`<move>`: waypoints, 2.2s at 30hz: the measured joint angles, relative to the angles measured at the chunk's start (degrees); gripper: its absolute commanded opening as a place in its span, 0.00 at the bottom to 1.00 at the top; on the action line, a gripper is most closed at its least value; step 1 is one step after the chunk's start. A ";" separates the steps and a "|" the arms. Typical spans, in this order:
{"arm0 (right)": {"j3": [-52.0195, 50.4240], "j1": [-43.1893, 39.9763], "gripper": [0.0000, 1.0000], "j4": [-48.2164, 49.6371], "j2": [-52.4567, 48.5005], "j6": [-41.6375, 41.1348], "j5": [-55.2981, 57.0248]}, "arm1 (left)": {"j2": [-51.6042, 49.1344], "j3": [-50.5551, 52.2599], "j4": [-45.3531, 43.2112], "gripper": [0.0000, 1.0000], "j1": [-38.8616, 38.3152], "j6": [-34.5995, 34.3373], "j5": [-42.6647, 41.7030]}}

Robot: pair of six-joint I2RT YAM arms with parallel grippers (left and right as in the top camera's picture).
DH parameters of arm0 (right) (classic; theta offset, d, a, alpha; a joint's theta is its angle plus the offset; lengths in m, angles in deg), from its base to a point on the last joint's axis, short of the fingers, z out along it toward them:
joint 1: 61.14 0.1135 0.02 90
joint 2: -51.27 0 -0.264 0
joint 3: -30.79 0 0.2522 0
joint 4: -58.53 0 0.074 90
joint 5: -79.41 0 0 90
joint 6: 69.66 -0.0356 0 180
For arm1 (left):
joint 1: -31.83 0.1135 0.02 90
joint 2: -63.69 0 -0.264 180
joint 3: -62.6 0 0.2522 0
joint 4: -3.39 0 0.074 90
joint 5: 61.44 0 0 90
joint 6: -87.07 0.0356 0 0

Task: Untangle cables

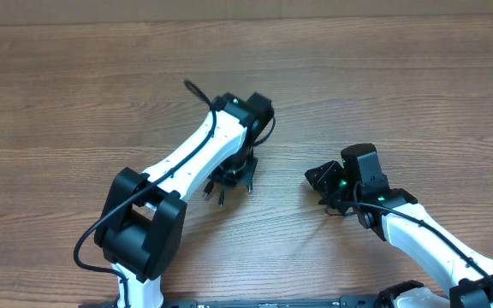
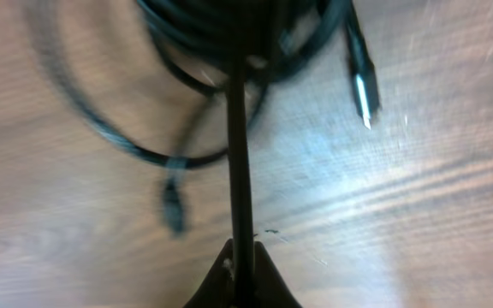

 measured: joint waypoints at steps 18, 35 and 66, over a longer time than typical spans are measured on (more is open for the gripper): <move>0.00 0.00 0.36 -0.09 0.02 0.02 0.04 | 0.00 -2.23 -3.65 0.35 0.00 4.44 10.21; 0.00 0.00 0.36 -0.04 0.00 -0.02 0.28 | 0.00 8.46 -7.43 0.29 0.00 -0.85 -3.67; 0.00 0.00 0.36 -0.04 0.00 0.00 0.26 | 0.00 10.99 -3.26 0.15 1.55 -2.08 16.79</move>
